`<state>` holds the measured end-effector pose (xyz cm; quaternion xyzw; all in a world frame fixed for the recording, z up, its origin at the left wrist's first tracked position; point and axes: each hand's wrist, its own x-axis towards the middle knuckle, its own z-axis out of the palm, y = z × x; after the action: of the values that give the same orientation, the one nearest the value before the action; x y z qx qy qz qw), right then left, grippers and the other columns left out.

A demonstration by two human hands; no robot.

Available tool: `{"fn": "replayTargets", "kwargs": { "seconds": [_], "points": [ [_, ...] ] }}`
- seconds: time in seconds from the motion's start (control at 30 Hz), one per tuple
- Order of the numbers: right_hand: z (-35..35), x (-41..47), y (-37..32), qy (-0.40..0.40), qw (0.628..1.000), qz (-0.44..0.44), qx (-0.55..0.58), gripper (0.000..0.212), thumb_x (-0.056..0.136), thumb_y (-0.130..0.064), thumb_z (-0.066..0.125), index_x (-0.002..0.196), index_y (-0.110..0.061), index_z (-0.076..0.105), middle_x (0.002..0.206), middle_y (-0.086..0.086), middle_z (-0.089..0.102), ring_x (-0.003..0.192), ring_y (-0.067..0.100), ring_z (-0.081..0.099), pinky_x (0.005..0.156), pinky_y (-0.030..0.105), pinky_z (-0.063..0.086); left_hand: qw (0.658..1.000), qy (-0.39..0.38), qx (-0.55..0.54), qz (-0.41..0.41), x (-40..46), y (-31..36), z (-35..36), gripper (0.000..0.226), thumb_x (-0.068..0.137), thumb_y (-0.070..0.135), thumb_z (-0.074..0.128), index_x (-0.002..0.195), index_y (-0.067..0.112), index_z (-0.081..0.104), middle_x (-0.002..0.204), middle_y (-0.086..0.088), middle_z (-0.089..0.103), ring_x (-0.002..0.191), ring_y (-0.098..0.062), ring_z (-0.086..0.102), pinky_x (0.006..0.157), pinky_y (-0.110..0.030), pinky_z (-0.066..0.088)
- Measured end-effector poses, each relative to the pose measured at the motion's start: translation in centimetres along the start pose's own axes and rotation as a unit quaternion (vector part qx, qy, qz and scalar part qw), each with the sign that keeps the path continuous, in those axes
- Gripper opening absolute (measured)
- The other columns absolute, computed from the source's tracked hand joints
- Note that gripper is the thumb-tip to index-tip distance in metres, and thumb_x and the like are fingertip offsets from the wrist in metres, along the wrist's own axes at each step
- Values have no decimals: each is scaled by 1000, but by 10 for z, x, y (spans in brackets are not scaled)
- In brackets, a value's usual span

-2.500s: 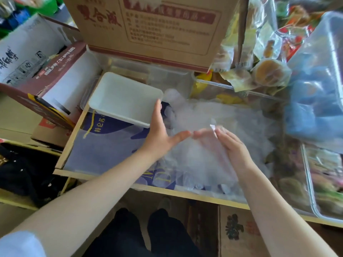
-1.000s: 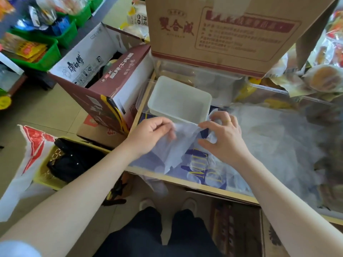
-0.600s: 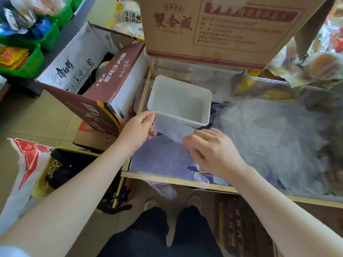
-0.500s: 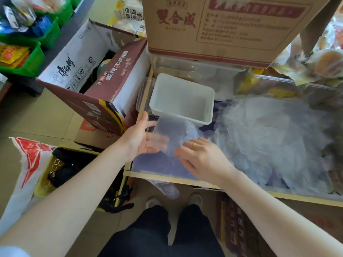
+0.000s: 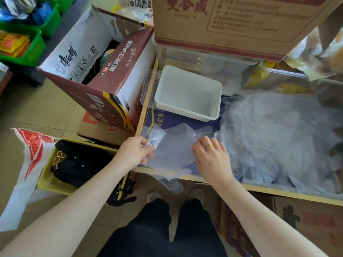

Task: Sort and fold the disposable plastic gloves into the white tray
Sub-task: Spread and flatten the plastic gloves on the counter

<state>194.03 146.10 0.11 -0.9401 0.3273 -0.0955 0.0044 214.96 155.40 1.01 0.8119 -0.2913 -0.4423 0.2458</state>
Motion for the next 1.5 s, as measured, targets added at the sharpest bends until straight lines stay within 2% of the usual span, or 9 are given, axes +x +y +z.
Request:
{"fn": "replayTargets", "kwargs": {
  "seconds": [0.23, 0.43, 0.6, 0.77, 0.93, 1.1, 1.23, 1.33, 1.5],
  "points": [
    [4, -20, 10, -60, 980, -186, 19, 23, 73, -9, 41, 77, -16, 62, 74, 3, 55, 58, 22, 53, 49, 30, 44, 988, 63, 116, 77, -3, -9, -8, 16, 94, 26, 52, 84, 14, 53, 67, -1, 63, 56, -14, 57, 53, -23, 42],
    [7, -36, -1, -183, 963, -197, 25, 36, 77, -13, 35, 97, -20, 64, 81, 1, 53, 60, 19, 55, 51, 30, 47, 985, 67, 121, 107, -14, -37, -2, 10, 95, 24, 49, 87, 17, 47, 68, 3, 61, 62, -12, 57, 55, -23, 39],
    [3, -16, 1, -210, 959, -48, 183, 48, 89, -54, 35, 105, -20, 65, 107, 2, 59, 93, 26, 58, 76, 36, 48, 984, 96, 69, 132, -19, -32, 5, 11, 96, 21, 48, 87, 16, 49, 67, 4, 61, 65, -7, 57, 59, -16, 40],
    [0, 42, 2, -207, 922, 73, 319, 58, 93, -21, 53, 145, -13, 27, 149, 4, 35, 138, 22, 27, 113, 38, 23, 977, 50, 30, 203, -25, -18, 7, 8, 94, 16, 51, 86, 18, 49, 65, 3, 59, 70, -6, 57, 63, -11, 40],
    [8, 73, 18, -269, 922, 86, 267, 23, 87, -17, 55, 109, -14, 62, 106, 5, 66, 101, 29, 58, 86, 34, 44, 981, 99, -37, 163, -23, -18, 8, 10, 95, 16, 49, 85, 16, 50, 65, 4, 58, 65, -3, 56, 62, -6, 40],
    [16, 80, 23, -163, 979, 92, 78, 5, 80, -10, 59, 84, -7, 60, 83, 10, 64, 76, 34, 59, 58, 29, 33, 971, 160, 102, 143, -17, -27, 11, 15, 91, 23, 57, 79, 15, 52, 71, 2, 55, 64, -16, 53, 56, -28, 42],
    [33, 76, 8, -147, 988, 7, -38, 37, 31, 0, 82, 58, -11, 58, 51, 3, 55, 41, 23, 55, 39, 19, 33, 949, 202, 207, 124, -14, -19, 11, 17, 86, 22, 63, 86, 13, 48, 77, 3, 46, 64, -16, 46, 51, -23, 33],
    [42, 74, 6, -148, 988, -15, -48, 11, 54, -3, 66, 61, -10, 62, 54, 5, 57, 42, 24, 56, 38, 21, 38, 906, 231, 306, 179, -11, -13, 17, 37, 73, 12, 76, 102, 5, 55, 92, -11, 57, 78, -28, 58, 61, -33, 46],
    [50, 72, 9, -110, 991, -8, -72, 32, 66, -10, 32, 64, -15, 63, 60, 1, 58, 48, 22, 56, 44, 23, 40, 846, 76, 424, 315, 0, 1, 64, 34, 64, 6, 78, 96, 4, 66, 120, -22, 59, 108, -37, 59, 81, -41, 52]
  ]
}}
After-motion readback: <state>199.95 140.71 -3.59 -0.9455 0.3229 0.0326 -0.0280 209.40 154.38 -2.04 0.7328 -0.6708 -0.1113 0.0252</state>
